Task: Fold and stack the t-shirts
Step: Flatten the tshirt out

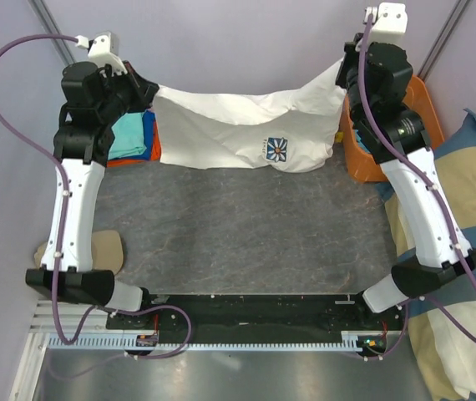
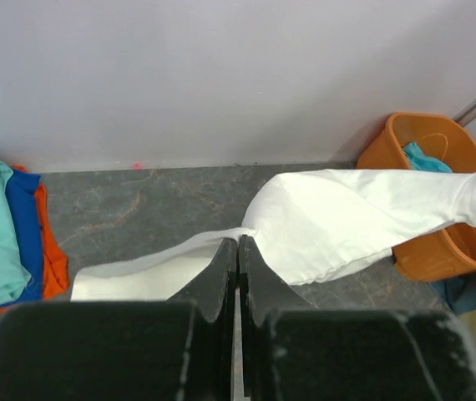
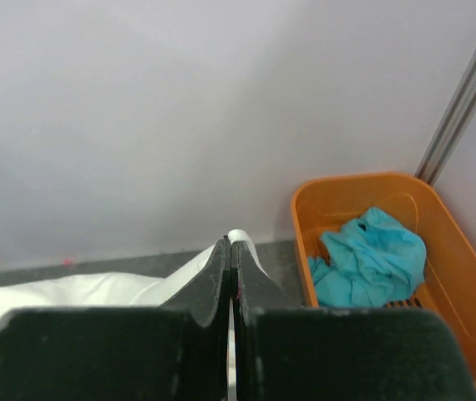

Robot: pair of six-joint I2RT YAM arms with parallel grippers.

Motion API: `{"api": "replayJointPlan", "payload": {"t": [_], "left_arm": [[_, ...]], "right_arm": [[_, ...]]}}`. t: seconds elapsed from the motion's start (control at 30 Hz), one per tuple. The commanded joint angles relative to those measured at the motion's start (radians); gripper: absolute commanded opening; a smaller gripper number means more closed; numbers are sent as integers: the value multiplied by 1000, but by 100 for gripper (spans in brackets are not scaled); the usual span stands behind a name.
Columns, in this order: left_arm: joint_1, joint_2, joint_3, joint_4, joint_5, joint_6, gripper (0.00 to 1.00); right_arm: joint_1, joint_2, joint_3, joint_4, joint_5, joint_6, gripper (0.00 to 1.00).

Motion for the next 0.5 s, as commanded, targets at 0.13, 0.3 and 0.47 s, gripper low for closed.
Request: {"api": "replayJointPlan", "payload": {"t": [0.13, 0.3, 0.47], "left_arm": [[3, -288, 89, -194, 5, 53, 2], [3, -482, 45, -295, 34, 32, 2], [-28, -636, -10, -344, 13, -16, 2]], "right_arm": [[-5, -337, -19, -121, -34, 23, 0], [-5, -467, 25, -248, -48, 55, 0], [-5, -546, 30, -299, -18, 67, 0]]}}
